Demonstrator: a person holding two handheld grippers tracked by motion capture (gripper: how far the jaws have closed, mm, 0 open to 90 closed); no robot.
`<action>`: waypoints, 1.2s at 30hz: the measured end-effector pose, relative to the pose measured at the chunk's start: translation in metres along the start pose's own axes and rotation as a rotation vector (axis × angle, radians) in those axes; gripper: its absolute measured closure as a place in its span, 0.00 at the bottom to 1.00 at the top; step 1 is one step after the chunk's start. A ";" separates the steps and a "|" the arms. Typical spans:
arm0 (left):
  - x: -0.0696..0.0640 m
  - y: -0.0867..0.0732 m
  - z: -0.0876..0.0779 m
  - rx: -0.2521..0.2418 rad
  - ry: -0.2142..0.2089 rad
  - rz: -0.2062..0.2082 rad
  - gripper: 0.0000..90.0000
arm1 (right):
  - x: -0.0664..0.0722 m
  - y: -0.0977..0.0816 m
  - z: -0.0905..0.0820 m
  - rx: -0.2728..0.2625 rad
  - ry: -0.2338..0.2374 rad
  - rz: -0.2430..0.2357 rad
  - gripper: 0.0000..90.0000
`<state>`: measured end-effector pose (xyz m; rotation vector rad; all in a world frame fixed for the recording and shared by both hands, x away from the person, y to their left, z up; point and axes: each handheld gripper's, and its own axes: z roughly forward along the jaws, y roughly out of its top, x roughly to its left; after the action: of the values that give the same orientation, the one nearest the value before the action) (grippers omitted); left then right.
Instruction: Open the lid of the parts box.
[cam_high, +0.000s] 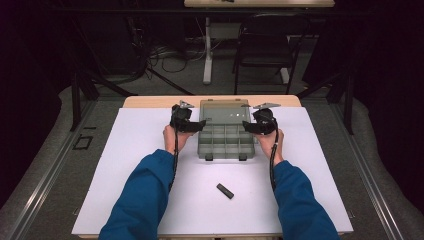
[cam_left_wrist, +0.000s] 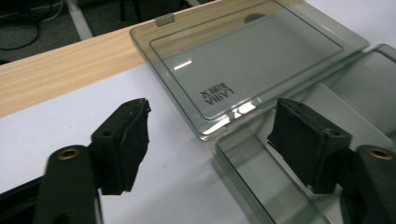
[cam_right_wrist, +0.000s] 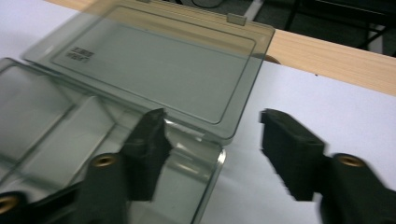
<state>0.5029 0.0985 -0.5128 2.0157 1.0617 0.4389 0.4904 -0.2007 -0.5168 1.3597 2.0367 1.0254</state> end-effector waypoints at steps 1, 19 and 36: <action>-0.002 0.000 -0.003 0.002 0.001 0.016 0.24 | 0.001 -0.001 -0.003 0.000 0.013 -0.002 0.31; -0.025 -0.041 -0.058 0.012 -0.014 0.171 0.10 | 0.013 -0.032 -0.058 0.030 0.181 -0.132 0.10; -0.033 -0.099 -0.090 0.063 0.009 0.180 0.03 | 0.025 -0.063 -0.093 0.071 0.245 -0.187 0.05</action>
<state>0.3759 0.1489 -0.5323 2.1768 0.9125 0.5143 0.3775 -0.2219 -0.5110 1.0955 2.3493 1.0886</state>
